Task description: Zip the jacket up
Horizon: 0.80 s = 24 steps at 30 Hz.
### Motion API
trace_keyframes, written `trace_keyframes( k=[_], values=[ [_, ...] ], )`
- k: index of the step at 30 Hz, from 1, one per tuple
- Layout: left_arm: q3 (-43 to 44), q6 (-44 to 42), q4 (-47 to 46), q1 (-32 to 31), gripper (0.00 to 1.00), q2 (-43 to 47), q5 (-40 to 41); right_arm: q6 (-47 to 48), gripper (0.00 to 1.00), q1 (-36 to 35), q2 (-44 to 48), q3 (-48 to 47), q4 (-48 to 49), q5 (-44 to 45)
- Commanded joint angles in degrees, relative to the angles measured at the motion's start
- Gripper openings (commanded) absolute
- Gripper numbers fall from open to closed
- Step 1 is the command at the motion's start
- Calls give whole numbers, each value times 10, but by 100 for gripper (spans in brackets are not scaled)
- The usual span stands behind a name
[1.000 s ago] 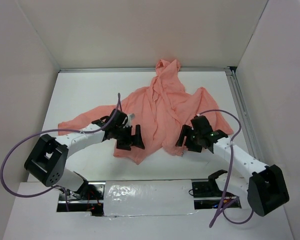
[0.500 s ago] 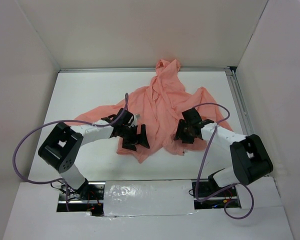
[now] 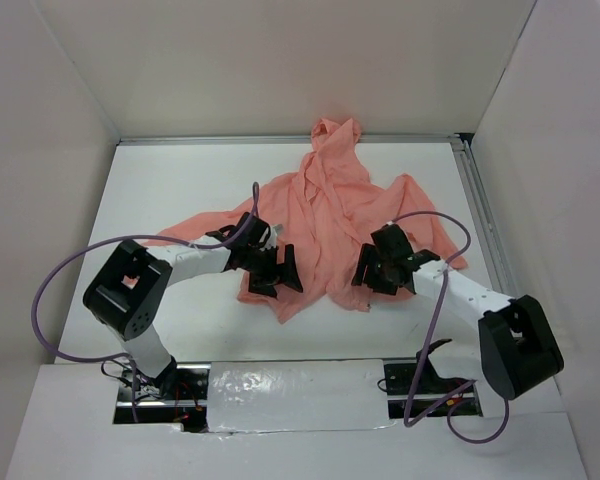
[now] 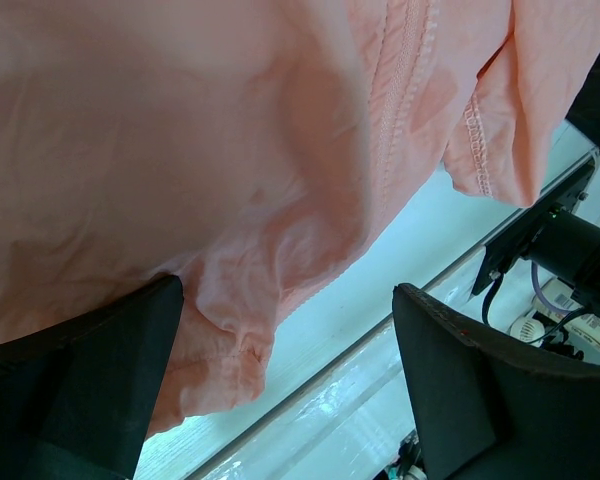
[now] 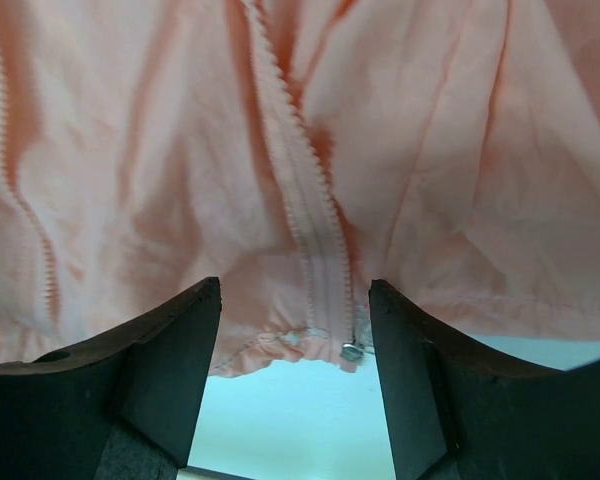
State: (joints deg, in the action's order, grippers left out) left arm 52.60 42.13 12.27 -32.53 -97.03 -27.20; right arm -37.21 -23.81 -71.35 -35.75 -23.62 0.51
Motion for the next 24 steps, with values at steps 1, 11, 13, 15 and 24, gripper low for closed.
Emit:
trace_keyframes(
  k=[1, 11, 13, 15, 24],
  values=[
    [-12, -8, -6, 3, 99, 10, 19, 11, 69, -3, -21, 11, 11, -2],
    [14, -12, -16, 5, 99, -12, 23, -17, 0, 42, -94, -36, 31, 6],
    [42, -13, -26, 6, 99, -41, 36, -8, 0, 86, -130, -84, 9, 26],
    [68, -20, -32, 17, 99, -63, 19, 0, 0, 112, -183, -150, -26, 57],
    [152, -36, -14, 34, 99, -66, -14, 43, 0, 125, -181, -294, -197, 148]
  ],
)
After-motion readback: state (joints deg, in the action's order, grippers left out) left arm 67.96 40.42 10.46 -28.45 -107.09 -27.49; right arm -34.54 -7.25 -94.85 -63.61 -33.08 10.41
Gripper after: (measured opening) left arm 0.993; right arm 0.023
